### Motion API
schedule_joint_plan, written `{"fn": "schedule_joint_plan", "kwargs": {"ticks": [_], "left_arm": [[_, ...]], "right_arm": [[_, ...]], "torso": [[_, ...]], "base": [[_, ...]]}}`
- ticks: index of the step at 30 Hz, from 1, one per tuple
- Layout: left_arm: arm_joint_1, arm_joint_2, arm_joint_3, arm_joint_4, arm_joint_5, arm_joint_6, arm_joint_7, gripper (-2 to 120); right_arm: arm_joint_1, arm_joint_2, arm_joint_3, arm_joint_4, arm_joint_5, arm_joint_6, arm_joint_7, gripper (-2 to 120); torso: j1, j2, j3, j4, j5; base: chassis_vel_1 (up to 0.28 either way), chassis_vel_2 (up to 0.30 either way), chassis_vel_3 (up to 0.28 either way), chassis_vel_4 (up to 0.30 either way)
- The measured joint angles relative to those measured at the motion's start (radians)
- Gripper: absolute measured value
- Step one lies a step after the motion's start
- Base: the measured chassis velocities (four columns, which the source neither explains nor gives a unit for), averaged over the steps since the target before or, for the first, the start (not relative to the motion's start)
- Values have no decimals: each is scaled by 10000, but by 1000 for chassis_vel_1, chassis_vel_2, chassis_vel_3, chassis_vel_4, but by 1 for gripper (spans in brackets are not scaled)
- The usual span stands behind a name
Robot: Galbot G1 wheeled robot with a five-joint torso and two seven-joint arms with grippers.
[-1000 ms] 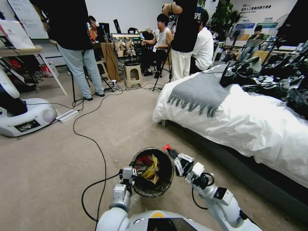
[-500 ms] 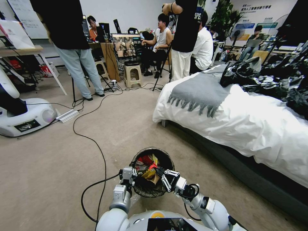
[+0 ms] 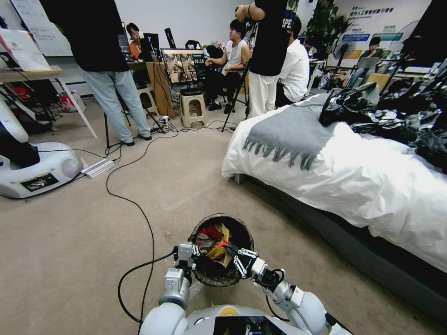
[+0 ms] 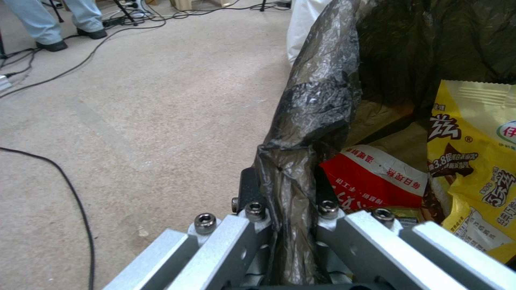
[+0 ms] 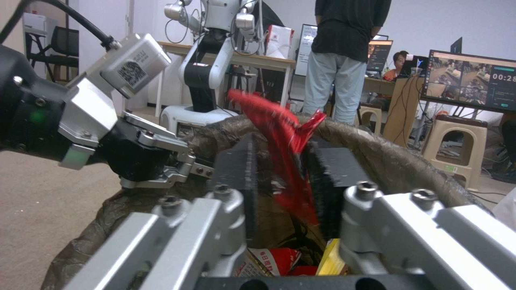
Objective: Pick up the trash bin, then pick up the garbage from the floor and place it into the trash bin.
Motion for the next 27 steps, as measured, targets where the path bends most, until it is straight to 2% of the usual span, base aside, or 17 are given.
{"fn": "schedule_joint_plan", "kwargs": {"ticks": [1, 3, 4, 7, 8, 11, 13, 15, 19, 27], "left_arm": [[0, 0, 0, 0, 0, 0, 0, 0], [-1, 10, 19, -39, -28, 22, 2, 0], [-1, 10, 19, -39, -28, 22, 2, 0], [-10, 33, -1, -44, -82, 53, -2, 0], [-10, 33, -1, -44, -82, 53, -2, 0], [-45, 30, -14, -51, -119, 85, -2, 0], [-45, 29, -15, -52, -121, 87, -2, 0], [-31, 38, -19, -69, -130, 97, 0, 0], [47, 41, 7, -105, -151, 105, 8, 0], [85, 54, 21, -117, -149, 120, 19, 0]], "right_arm": [[0, 0, 0, 0, 0, 0, 0, 34], [3, -9, 5, -29, -11, 0, 2, 45], [3, -9, 5, -29, -11, 0, 2, 45], [-15, -5, 41, -45, -17, 8, 4, 63], [-15, -5, 41, -45, -17, 8, 4, 63], [-14, 1, 53, -54, -17, 12, 13, 78], [-14, 3, 52, -54, -16, 12, 14, 80], [-11, 30, 34, -68, -22, 15, 21, 93], [-23, 23, 14, -69, -46, 19, 21, 100], [-67, -26, 45, 91, -56, 22, 16, 100]], "torso": [[0, 0, 0, 0, 0], [0, 1, 0, -1, -1], [0, 1, 0, -1, -1], [0, 1, 0, 0, 0], [0, 1, 0, 0, 0], [0, 1, 0, 0, 0], [0, 0, 0, 0, 0], [0, 0, 0, -1, 0], [0, 1, 0, 0, 0], [1, 1, 0, 0, 0]], "base": [[0, 0, 0, 0], [0, 0, 0, 0], [0, 0, 0, 0], [0, 0, 0, 0], [0, 0, 0, 0], [0, 0, 0, 0], [0, 0, 0, 0], [0, 0, 0, 0], [0, 0, 0, 0], [0, 0, 0, 0]]}}
